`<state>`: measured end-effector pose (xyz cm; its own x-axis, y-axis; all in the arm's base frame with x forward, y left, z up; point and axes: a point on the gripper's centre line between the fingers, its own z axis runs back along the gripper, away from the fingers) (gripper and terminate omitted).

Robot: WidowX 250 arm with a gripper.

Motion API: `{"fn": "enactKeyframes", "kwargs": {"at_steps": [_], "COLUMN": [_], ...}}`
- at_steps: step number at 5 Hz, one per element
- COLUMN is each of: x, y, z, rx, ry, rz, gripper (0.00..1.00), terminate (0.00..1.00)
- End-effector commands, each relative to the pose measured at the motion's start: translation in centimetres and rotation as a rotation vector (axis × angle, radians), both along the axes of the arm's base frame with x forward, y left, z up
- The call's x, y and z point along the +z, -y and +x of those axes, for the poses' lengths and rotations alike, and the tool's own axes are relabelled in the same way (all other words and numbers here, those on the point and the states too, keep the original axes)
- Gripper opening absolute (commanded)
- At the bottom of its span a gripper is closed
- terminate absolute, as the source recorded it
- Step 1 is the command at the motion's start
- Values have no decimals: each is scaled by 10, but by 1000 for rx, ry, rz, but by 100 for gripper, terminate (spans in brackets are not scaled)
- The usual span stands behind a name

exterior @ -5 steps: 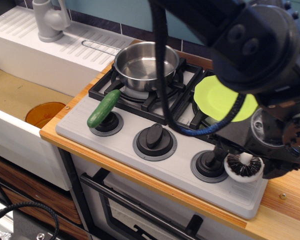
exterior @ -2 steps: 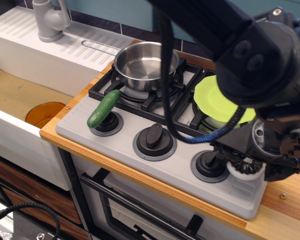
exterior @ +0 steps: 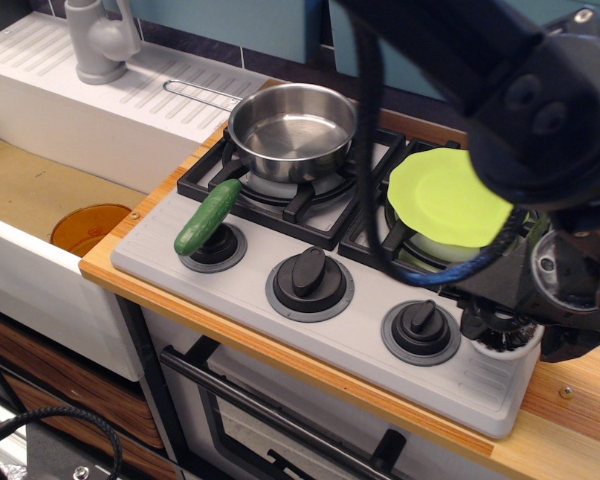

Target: Put mushroom on plate and pickle in pot or pan on stove

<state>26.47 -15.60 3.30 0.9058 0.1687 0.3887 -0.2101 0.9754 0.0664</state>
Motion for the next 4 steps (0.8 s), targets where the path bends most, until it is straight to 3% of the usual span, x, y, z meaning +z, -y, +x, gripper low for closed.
{"fn": "enactKeyframes", "kwargs": {"at_steps": [1,4], "x": [17,33], "y": [8,2], "z": [8,11], "rx": [-15,-29], "ry": [6,-29], "rz": [-21,-27], "gripper": [0,0], "terminate": [0,0]}}
